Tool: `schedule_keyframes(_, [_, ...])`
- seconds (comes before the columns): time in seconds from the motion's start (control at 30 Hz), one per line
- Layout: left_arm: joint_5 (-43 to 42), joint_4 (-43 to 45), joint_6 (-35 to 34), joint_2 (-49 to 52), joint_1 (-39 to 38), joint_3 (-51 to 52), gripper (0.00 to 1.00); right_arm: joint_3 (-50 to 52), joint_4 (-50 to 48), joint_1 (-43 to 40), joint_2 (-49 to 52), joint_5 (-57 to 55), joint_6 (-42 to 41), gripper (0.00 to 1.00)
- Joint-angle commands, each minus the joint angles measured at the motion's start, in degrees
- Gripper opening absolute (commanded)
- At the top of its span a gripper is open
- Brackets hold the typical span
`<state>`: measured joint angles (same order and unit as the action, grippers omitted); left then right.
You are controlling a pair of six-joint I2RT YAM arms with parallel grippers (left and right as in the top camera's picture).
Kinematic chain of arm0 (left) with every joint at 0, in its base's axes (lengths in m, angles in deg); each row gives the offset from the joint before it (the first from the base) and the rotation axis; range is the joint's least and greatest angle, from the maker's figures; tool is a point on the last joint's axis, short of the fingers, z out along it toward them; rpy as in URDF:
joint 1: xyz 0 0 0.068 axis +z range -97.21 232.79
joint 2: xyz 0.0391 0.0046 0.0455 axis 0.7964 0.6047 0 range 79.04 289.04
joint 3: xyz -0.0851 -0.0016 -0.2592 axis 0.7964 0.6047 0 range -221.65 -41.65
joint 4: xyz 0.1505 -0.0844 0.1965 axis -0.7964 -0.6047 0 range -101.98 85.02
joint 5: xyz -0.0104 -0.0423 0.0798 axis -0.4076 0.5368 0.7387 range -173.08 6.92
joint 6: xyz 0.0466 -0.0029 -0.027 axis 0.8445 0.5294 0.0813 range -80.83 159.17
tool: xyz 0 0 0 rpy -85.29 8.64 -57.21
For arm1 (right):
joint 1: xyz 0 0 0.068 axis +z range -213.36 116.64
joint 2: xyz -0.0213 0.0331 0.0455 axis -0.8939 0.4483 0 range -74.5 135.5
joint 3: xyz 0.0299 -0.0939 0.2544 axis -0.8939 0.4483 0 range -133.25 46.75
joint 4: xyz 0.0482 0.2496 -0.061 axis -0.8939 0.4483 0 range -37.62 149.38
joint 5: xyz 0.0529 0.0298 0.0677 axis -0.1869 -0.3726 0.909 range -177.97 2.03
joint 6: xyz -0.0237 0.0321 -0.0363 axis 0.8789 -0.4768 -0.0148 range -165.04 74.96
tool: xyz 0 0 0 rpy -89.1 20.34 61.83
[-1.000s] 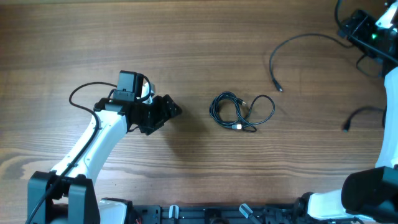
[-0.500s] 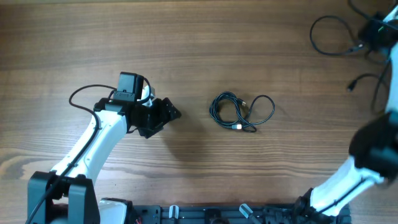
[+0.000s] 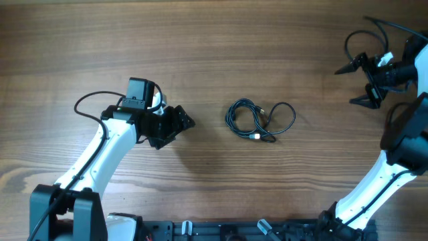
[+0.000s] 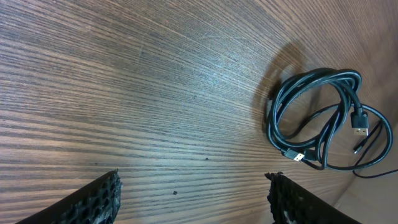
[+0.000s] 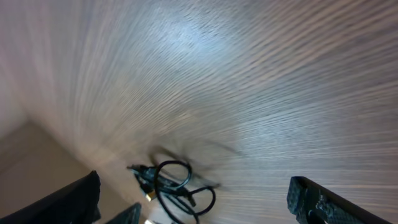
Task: Untangle cables
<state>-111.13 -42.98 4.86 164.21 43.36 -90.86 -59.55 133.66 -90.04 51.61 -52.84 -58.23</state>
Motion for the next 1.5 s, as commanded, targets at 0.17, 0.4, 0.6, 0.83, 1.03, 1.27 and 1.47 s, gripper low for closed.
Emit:
schedule_keyframes(0.17, [0.5,1.0,1.0,-0.7,-0.1,0.5,0.83,-4.9,2.5,5.0,-23.5,0.3,14.4,0.93])
schedule_keyframes(0.4, [0.9,1.2,2.6,-4.2,-0.1,0.5,0.76,-4.7,7.9,5.0,-50.3,-7.3,4.0,0.95])
schedule_keyframes(0.6, [8.4,-0.4,2.3,-10.8,-5.2,0.5,0.66,-2.3,10.9,5.0,-61.2,-9.8,-2.1,0.98])
schedule_keyframes(0.83, [21.0,7.2,-2.0,-7.8,-22.3,-0.1,0.08,7.6,9.7,5.0,-65.9,-9.2,-0.8,1.0])
schedule_keyframes(1.03, [28.3,22.5,0.0,-2.5,-28.1,-1.4,0.04,14.2,4.2,5.0,-65.9,-6.1,-0.3,1.0])
schedule_keyframes(1.27, [28.1,36.4,0.9,12.0,-31.6,-1.4,0.06,15.3,2.7,5.0,-65.6,-6.1,-0.3,1.0])
schedule_keyframes(1.47, [34.2,37.2,0.9,19.9,-30.9,-1.4,0.04,15.7,2.4,5.0,-64.7,-5.1,-0.3,1.0])
